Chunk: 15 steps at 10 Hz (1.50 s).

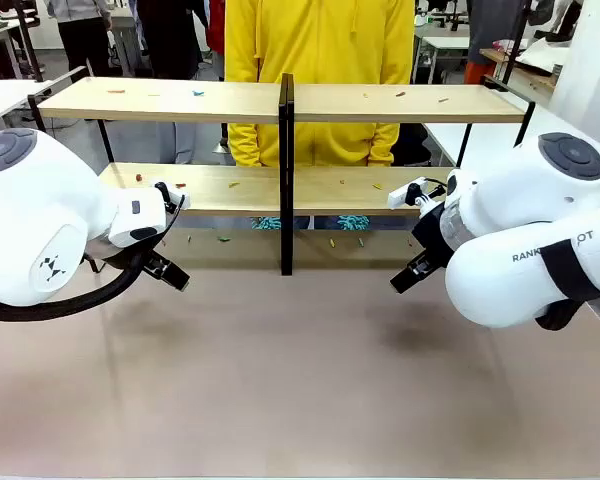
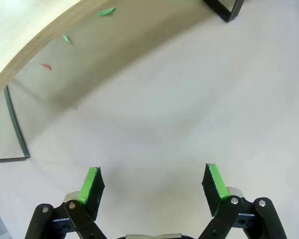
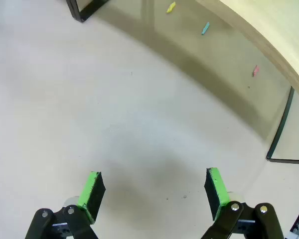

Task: Clean the shelves.
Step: Pick up the Duster when the human hands it over.

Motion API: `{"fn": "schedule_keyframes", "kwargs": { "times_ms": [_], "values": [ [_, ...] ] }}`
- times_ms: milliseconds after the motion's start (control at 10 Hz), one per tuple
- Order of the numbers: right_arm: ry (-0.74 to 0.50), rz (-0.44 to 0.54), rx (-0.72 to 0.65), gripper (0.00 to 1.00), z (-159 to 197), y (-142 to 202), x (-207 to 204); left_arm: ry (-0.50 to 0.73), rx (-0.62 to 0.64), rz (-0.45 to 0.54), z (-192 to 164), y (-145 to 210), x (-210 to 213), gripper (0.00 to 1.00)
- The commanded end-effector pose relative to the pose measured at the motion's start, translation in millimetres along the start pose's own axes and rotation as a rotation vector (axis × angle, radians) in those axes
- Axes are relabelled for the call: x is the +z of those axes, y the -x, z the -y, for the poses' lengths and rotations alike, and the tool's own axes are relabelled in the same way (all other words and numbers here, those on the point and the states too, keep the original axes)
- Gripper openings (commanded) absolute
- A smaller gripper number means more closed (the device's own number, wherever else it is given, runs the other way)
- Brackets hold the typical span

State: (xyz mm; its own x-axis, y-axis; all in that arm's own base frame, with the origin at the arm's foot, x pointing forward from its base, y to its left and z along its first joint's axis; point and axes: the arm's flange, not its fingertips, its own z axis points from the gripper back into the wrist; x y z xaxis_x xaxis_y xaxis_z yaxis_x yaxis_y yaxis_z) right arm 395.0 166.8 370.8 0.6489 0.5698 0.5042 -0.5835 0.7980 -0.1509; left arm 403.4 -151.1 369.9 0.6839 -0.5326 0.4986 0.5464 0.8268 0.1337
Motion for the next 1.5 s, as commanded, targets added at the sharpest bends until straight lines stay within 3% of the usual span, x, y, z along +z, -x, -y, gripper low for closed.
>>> {"fn": "schedule_keyframes", "kwargs": {
  "times_ms": [0, 1300, 1400],
  "values": [
    [0.0, 0.0, 0.0, 1.0, 0, 0, 0, 0.0, 0.0, 0.0, 0, 0, 0, 1.0],
    [0.0, 0.0, 0.001, 1.0, 0, 0, 0, 0.0, 0.0, 0.0, 0, 0, 0, 1.0],
    [-0.039, 0.03, 0.013, 1.0, 6, 1, 25, 0.037, -0.065, 0.032, -4, 7, 34, 1.0]
  ]
}}
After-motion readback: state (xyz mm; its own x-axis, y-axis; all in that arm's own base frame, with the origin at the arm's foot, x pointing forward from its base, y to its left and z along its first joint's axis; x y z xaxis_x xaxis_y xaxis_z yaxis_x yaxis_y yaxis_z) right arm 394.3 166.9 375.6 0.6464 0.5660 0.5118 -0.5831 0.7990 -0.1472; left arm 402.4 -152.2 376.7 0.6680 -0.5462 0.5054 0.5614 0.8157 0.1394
